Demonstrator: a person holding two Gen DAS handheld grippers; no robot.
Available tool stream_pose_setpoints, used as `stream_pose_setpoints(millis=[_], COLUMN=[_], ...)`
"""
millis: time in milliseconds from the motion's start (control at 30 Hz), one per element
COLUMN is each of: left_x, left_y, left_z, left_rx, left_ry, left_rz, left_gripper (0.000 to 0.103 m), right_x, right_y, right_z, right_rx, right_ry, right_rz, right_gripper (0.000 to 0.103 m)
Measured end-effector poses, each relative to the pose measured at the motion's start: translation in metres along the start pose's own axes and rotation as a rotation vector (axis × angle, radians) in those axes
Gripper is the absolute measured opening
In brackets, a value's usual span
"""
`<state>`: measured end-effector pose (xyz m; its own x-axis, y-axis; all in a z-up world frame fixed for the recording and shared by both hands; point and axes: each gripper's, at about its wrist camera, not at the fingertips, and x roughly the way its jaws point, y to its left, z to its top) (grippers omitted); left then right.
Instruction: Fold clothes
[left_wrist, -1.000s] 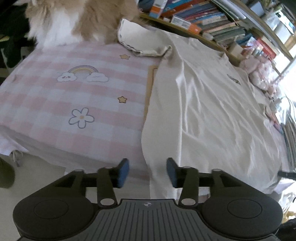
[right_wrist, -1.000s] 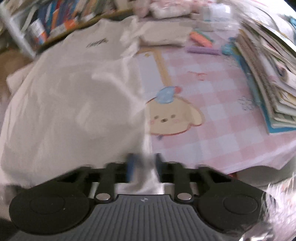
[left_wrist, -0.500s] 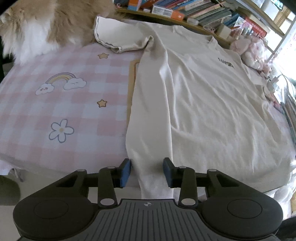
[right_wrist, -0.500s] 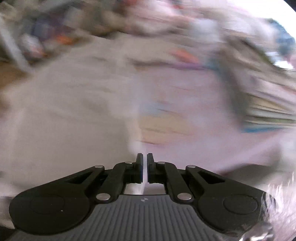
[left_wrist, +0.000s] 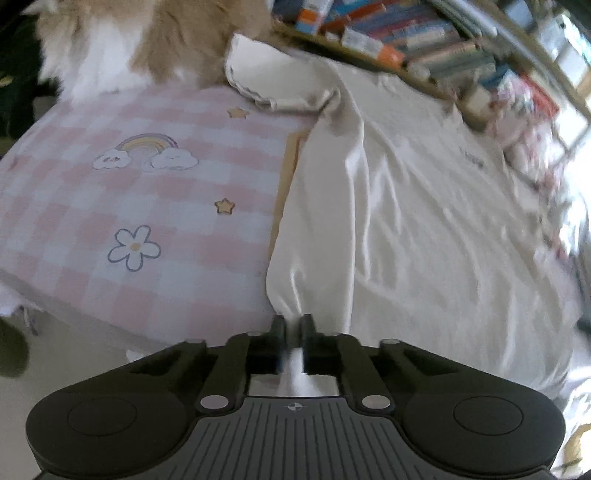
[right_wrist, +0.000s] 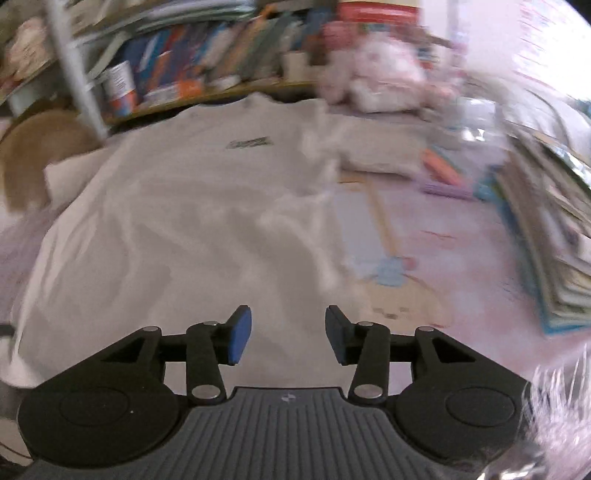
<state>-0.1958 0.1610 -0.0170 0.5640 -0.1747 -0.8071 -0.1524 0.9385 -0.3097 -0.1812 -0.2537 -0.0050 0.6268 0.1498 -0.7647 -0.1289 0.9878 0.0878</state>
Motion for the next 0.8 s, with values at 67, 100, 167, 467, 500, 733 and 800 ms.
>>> stream_pose_setpoints(millis=[67,100,167,467,500,733,800], left_x=[-0.006,-0.006,0.006,0.004,0.004,0.009,0.019], left_y=[-0.024,-0.041,-0.084,-0.115,-0.103,-0.094,-0.118], left_z=[0.008,0.013,0.021,-0.006,-0.005,0.004,0.002], left_rx=[0.039,0.076,0.173,0.374,0.329,0.249,0.325], left_ry=[-0.044,-0.058,-0.046,0.026,0.021,0.033,0.079], left_rz=[-0.065,-0.104,-0.192,-0.262,-0.236,-0.286,-0.313], left_gripper=[0.004,0.004,0.005,0.031,0.031,0.031,0.031], right_x=[0.011,0.017,0.028,0.046,0.046,0.048,0.048], right_y=[0.010,0.013,0.017,0.025,0.027,0.035,0.035], right_z=[-0.002,-0.003,-0.005,-0.014,-0.016,-0.020,-0.020], right_rx=[-0.034,-0.041,-0.048,-0.099,-0.115,-0.162,-0.162], right_ry=[0.023,0.037,0.065,0.137,0.136,0.134,0.130], right_rz=[0.016,0.023,0.029,0.024,0.024,0.033,0.034], right_gripper=[0.042,0.042,0.042,0.051,0.054,0.065,0.066])
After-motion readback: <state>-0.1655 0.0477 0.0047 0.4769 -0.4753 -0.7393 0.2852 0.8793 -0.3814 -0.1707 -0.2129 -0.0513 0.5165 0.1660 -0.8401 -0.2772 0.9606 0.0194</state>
